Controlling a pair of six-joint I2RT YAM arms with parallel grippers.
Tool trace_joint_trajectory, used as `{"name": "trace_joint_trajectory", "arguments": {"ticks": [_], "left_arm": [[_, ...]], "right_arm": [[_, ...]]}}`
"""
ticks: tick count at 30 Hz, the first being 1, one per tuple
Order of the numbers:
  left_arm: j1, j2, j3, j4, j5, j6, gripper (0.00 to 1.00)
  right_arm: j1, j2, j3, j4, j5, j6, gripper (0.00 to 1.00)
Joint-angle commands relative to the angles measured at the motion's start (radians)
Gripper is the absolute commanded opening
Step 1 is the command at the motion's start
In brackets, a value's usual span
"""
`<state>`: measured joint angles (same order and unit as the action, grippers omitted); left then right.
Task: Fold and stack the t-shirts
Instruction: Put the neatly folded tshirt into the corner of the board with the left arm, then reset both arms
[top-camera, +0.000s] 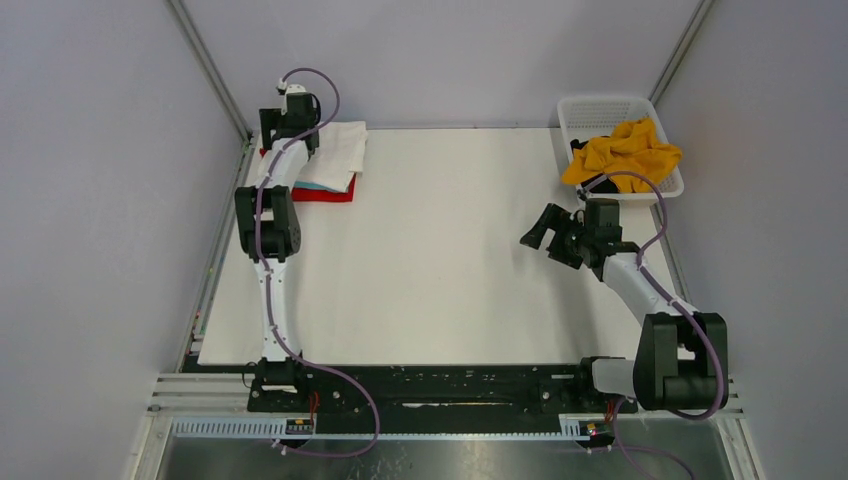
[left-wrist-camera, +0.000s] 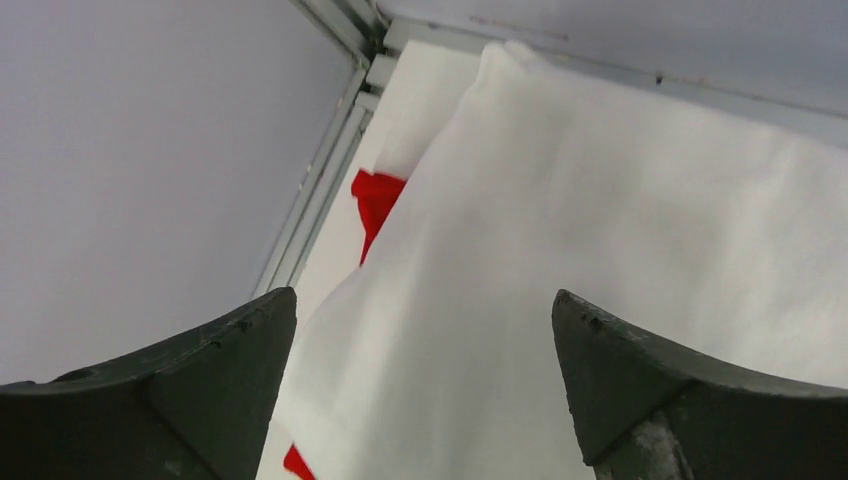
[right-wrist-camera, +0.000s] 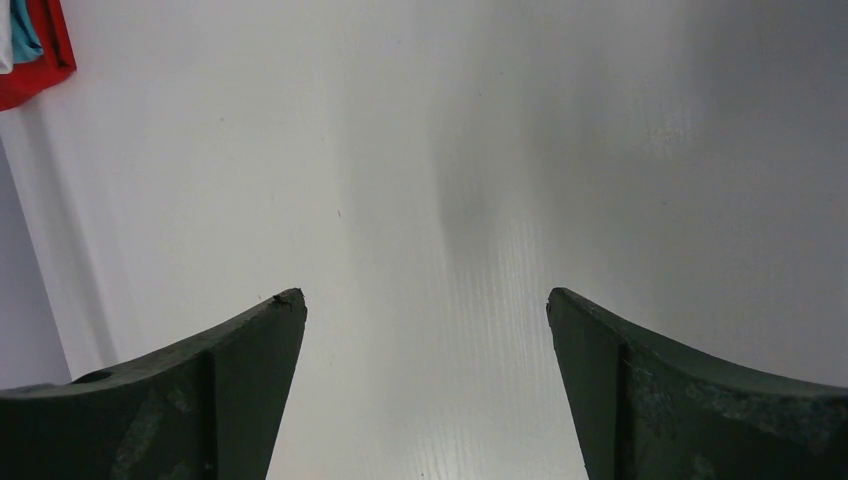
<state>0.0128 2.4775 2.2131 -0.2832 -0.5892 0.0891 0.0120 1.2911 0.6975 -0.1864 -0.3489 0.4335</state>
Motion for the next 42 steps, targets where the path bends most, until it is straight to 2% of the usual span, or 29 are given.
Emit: {"name": "trace_joint_trajectory", "arguments": {"ticks": [1,7,12,14,18,22,25,28,33,42], "left_arm": [[0.005,-0.185,-0.067,-0.024,0.051,-0.144,0.99],[-0.008,-0.393,-0.237,-0.061,0.231,-0.298,0.99],[-0.081,-0.575,-0.385,-0.148,0.286,-0.452,0.99],[-0.110,-0.696,-0.534,-0.140,0.328,-0.517,0.99],[-0.208,-1.030,-1.001,-0.022,0.346,-0.634,0.99],[-0.379,-1.369,-1.436,0.124,0.359,-0.711,0.99],[-0.509,-1.519,-1.610,0.120,0.284,-0.771,0.99],[-0.545,-1.623,-1.697,0.037,0.249,-0.854,0.99],[-0.548,-1.758,-1.760,-0.003,0.178,-0.859,0.99],[-0.548,-1.778,-1.757,-0.001,0.154,-0.836,0.99]], "right_arm": [[0.002,-0.068,0.026,-0.003,0.006,-0.004,1.00],[0.003,-0.192,-0.024,-0.005,0.000,0.036,1.00],[0.003,-0.303,-0.096,-0.001,-0.005,0.074,1.00],[0.003,-0.352,-0.136,0.002,0.016,0.081,0.99],[0.001,-0.449,-0.192,-0.009,0.066,0.070,0.99],[0.001,-0.513,-0.210,-0.041,0.129,0.050,0.99],[0.002,-0.564,-0.239,-0.010,0.189,0.077,0.99],[0.000,-0.596,-0.252,-0.022,0.259,0.083,0.99],[0.002,-0.613,-0.265,-0.032,0.296,0.070,0.99],[0.001,-0.623,-0.276,-0.009,0.286,0.055,1.00]]}}
